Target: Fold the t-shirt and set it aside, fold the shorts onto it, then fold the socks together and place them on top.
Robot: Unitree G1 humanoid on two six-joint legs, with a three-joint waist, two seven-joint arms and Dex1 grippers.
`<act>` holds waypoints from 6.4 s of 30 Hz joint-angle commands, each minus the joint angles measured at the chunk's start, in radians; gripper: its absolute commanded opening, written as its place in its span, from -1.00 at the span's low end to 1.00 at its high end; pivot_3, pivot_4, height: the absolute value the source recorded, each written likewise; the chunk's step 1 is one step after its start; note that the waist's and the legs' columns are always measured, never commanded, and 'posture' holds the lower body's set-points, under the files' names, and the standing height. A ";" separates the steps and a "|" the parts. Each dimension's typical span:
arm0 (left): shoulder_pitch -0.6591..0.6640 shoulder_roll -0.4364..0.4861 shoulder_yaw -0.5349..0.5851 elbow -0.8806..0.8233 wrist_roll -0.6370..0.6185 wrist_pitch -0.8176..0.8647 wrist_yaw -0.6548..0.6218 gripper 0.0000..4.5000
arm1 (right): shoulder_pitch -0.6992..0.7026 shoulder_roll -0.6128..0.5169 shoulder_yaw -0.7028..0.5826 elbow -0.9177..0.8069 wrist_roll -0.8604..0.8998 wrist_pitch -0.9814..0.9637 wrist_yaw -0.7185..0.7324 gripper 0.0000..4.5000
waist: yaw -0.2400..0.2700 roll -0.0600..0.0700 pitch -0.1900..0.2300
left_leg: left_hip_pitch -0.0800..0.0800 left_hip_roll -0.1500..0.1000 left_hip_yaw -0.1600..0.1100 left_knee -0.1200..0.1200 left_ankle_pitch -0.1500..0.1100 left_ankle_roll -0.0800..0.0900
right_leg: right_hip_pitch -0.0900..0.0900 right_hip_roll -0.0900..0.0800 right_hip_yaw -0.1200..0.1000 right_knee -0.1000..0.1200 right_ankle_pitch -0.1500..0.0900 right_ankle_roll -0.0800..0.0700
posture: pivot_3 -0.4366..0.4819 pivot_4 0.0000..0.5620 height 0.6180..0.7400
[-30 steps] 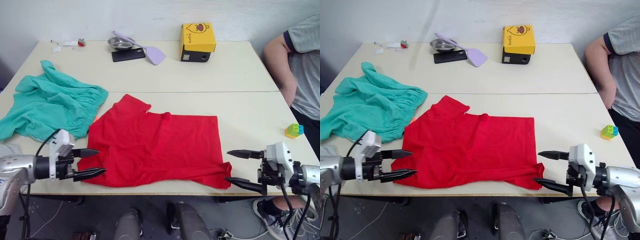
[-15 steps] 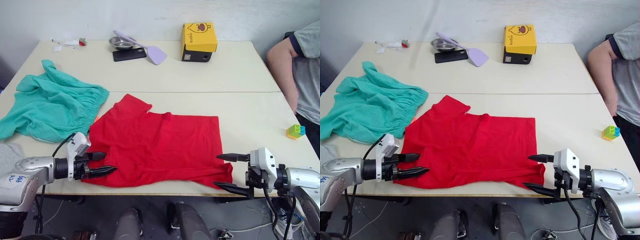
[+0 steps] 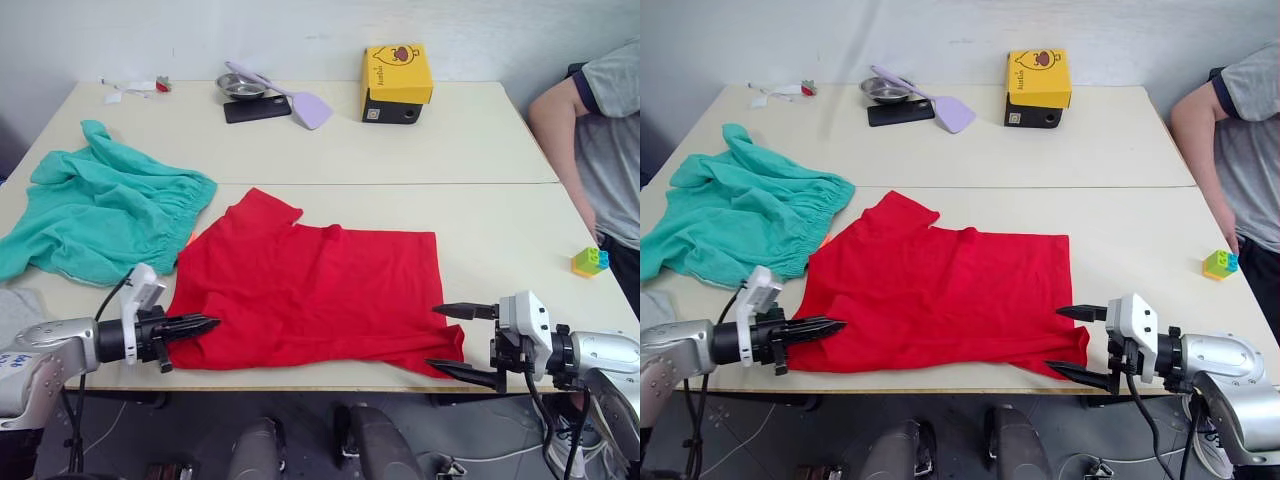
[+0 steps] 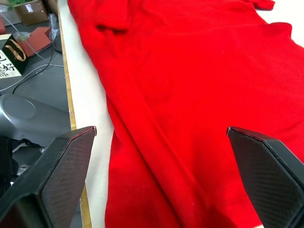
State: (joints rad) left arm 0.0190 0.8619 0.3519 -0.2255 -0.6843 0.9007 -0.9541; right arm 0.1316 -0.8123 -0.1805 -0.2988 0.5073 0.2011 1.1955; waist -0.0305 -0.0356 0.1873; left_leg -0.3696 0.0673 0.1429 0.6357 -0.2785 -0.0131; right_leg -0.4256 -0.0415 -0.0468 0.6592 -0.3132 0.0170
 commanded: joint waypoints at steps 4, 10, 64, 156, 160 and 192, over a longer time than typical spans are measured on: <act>0.055 -0.023 0.122 -0.042 -0.050 0.027 0.063 -0.98 | -0.001 0.015 0.004 0.014 -0.002 -0.028 -0.007 1.00 | 0.002 0.000 0.000 | 0.000 0.000 0.000 0.000 0.000 0.000 | 0.000 0.000 0.000 0.000 0.000 0.000 | -0.05 -0.47 1.00; 0.105 -0.062 0.096 -0.099 -0.055 0.046 0.117 -0.98 | -0.007 0.041 0.018 0.040 -0.016 -0.042 -0.021 1.00 | 0.002 0.000 0.000 | 0.000 0.000 0.000 0.000 0.000 0.000 | 0.000 0.000 0.000 0.000 0.000 0.000 | -0.05 -0.47 1.00; 0.002 -0.191 -0.027 0.122 0.306 -0.766 0.161 -0.99 | -0.103 0.184 0.098 0.244 -0.118 -0.312 -0.171 -1.00 | 0.002 -0.006 -0.004 | 0.001 0.000 0.001 -0.002 -0.001 0.002 | 0.002 -0.001 0.000 -0.003 0.000 0.000 | -0.05 -0.47 1.00; -0.221 -0.030 -0.026 0.244 0.140 -0.449 -0.002 -0.95 | -0.106 0.172 0.252 0.125 -0.159 -0.129 -0.123 -1.00 | 0.002 -0.004 -0.003 | 0.000 0.000 0.001 -0.004 0.000 0.000 | -0.001 -0.001 -0.001 -0.002 0.000 -0.001 | -0.05 -0.47 1.00; -0.246 -0.039 -0.076 0.278 0.187 -0.507 -0.030 -0.95 | -0.108 0.173 0.252 0.127 -0.160 -0.127 -0.124 -1.00 | 0.001 -0.004 -0.003 | 0.000 0.000 0.001 -0.003 0.000 0.000 | -0.001 -0.001 -0.001 -0.002 0.000 -0.001 | -0.05 -0.47 1.00; 0.244 -0.013 0.186 -0.041 0.131 -0.400 -0.067 1.00 | -0.012 0.098 0.095 0.018 0.015 -0.027 -0.075 0.59 | 0.003 -0.005 -0.003 | 0.000 -0.001 0.000 -0.004 -0.001 -0.001 | -0.001 -0.002 -0.001 -0.003 -0.001 -0.002 | -0.05 -0.47 1.00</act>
State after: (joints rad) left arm 0.2512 0.8469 0.5245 -0.2340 -0.5827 0.5551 -1.0163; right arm 0.1093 -0.7004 -0.0537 -0.2463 0.5170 0.1937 1.1042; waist -0.0273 -0.0407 0.1841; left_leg -0.3697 0.0668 0.1432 0.6319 -0.2800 -0.0146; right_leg -0.4263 -0.0436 -0.0476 0.6560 -0.3141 0.0151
